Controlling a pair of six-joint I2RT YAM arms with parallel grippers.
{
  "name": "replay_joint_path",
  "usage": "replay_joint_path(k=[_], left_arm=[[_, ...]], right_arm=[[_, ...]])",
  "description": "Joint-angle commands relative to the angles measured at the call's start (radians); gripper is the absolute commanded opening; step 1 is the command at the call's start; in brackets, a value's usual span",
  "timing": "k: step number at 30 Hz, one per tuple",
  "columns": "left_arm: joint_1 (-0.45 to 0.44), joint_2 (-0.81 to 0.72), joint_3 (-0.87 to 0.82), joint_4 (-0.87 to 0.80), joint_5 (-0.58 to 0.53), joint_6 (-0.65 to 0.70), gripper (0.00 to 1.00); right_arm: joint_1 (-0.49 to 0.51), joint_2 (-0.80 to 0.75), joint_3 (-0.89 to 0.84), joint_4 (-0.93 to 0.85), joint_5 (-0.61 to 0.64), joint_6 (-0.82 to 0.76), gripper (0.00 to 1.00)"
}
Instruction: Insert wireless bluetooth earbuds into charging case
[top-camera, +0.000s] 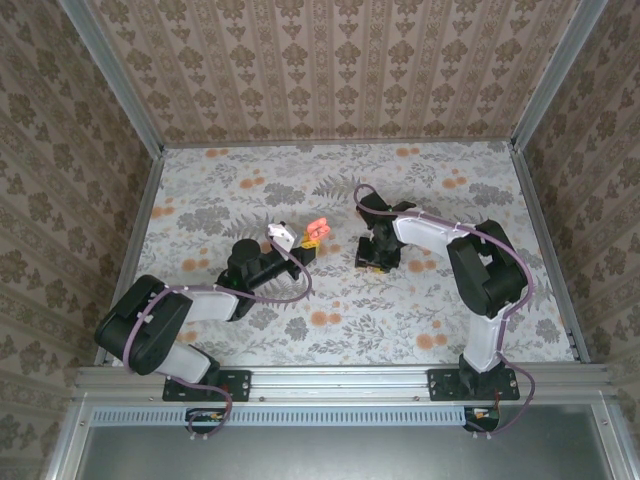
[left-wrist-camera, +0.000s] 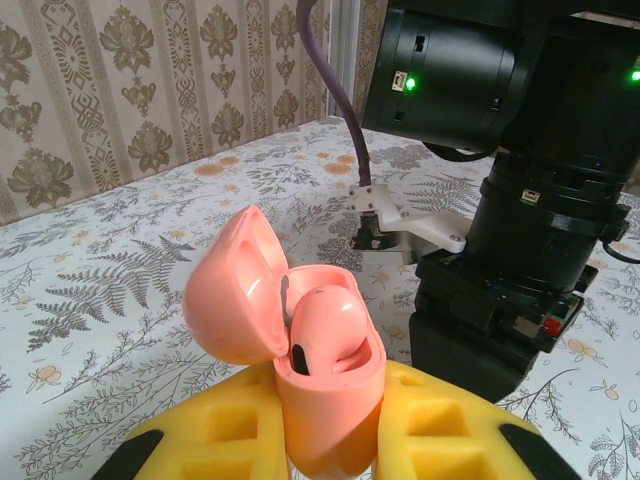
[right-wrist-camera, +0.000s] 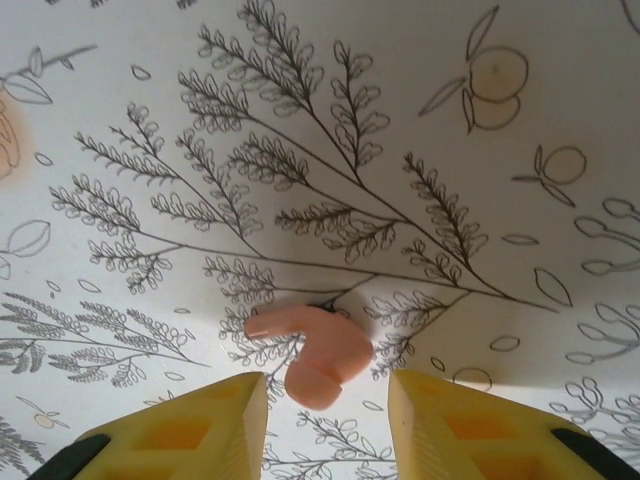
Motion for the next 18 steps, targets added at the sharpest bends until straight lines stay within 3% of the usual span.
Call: replay_joint_path(k=[1,18], left_arm=[[0.006,0.002,-0.013,0.041,-0.009,0.001,0.00],[0.007,-0.006,-0.017,0.033,-0.020,0.008,0.00]], right_arm=[[-0.006,0.036,0.029,0.045,-0.040,0.013,0.37],[-0.006,0.093,0.122,0.089,-0.084,-0.020,0.37]])
